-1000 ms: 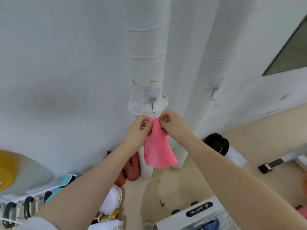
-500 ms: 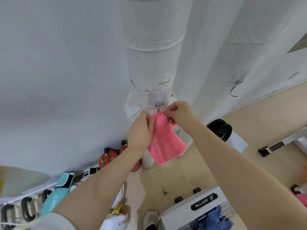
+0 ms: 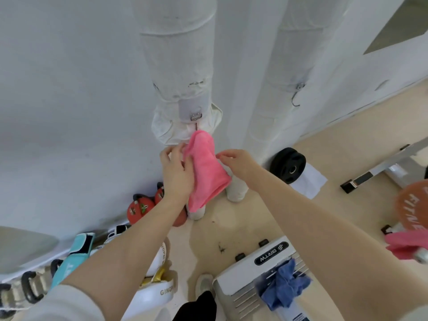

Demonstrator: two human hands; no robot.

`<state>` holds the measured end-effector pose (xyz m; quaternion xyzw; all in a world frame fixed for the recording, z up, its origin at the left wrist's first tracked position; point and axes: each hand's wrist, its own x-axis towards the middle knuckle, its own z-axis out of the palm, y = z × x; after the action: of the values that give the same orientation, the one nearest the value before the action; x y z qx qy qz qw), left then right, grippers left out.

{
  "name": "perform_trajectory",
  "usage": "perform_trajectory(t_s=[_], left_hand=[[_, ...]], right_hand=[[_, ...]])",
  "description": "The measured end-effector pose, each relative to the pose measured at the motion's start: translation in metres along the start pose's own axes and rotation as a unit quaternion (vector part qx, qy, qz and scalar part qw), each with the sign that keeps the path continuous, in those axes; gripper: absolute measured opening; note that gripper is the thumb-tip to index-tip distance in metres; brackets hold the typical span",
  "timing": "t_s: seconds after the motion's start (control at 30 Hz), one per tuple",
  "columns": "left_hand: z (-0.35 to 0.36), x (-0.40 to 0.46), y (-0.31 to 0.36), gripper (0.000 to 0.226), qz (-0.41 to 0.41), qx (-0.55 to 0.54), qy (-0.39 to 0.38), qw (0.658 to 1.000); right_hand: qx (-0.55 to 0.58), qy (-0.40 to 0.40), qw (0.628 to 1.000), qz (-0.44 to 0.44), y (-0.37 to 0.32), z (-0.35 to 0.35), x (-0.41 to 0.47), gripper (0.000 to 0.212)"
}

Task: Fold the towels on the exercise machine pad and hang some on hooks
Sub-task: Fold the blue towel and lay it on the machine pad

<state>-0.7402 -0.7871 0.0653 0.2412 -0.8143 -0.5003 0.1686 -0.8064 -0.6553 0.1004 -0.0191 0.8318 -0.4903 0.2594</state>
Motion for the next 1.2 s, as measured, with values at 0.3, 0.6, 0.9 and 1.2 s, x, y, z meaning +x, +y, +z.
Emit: perform_trajectory(t_s=[0.3, 0.6, 0.9, 1.2], left_hand=[[0.046, -0.122, 0.019, 0.032, 0.136, 0.044, -0.064, 0.988], [0.158, -0.295, -0.028, 0.025, -0.129, 0.056, -0.353, 0.925], [0.236, -0.374, -0.128, 0.017, -0.148, 0.159, -0.403, 0.889], [0.310, -0.379, -0.325, 0.022, -0.270, 0.177, -0.335, 0.885]], right_hand=[[-0.042, 0.020, 0.992, 0.114, 0.130, -0.078, -0.107, 0.026], [-0.048, 0.036, 0.972, 0.225, 0.340, -0.136, -0.246, 0.024], [-0.022, 0.031, 0.945, 0.325, 0.519, -0.110, -0.265, 0.028], [0.049, 0.044, 0.939, 0.337, 0.690, -0.008, -0.151, 0.020]])
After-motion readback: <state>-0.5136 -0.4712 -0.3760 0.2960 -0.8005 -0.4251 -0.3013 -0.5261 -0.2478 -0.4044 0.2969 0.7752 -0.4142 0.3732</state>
